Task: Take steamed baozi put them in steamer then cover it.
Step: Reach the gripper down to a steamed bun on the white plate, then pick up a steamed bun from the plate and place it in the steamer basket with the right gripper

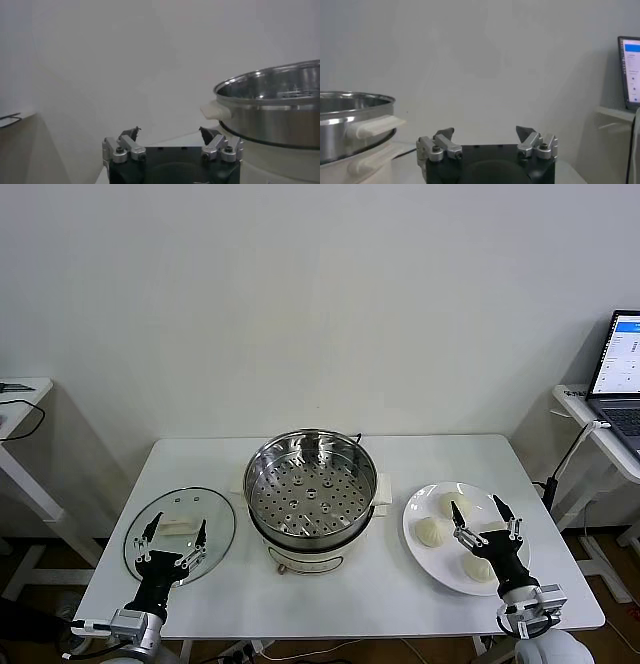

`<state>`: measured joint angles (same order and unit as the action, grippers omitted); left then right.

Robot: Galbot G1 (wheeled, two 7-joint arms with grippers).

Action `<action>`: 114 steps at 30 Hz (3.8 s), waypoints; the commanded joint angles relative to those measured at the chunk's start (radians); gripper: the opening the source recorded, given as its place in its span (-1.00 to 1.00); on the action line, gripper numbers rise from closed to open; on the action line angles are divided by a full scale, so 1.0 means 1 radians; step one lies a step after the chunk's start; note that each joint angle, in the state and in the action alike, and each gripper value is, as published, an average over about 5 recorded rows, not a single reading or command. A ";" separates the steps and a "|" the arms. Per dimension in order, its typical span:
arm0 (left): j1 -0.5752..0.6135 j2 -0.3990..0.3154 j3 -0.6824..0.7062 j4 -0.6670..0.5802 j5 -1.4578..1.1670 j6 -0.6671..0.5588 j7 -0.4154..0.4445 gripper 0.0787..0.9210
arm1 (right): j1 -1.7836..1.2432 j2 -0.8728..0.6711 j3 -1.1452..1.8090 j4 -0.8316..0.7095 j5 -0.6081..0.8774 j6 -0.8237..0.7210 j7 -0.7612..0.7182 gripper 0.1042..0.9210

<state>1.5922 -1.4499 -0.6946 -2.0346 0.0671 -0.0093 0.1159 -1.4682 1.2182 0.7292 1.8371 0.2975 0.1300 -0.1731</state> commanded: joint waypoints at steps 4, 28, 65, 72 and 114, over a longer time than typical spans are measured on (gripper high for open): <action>-0.007 0.008 -0.001 0.017 0.002 -0.002 0.003 0.77 | 0.105 -0.177 -0.004 -0.076 -0.154 -0.067 -0.008 0.76; -0.026 0.005 0.003 0.000 0.007 0.007 -0.004 0.77 | 1.283 -0.733 -1.147 -0.615 -0.425 -0.174 -1.008 0.76; -0.019 -0.015 0.001 0.010 0.020 0.005 -0.004 0.77 | 1.419 -0.315 -1.304 -1.000 -0.616 -0.153 -1.007 0.76; -0.016 -0.018 -0.002 0.015 0.025 0.002 -0.004 0.77 | 1.408 -0.308 -1.296 -1.010 -0.642 -0.145 -1.005 0.76; 0.009 -0.009 -0.005 -0.004 0.047 0.009 -0.016 0.77 | 2.149 -0.536 -1.855 -0.377 -0.360 0.246 -1.116 0.45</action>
<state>1.5955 -1.4640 -0.6947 -2.0393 0.1120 -0.0020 0.1030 0.3111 0.7221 -0.8600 1.2045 -0.1450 0.1982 -1.2539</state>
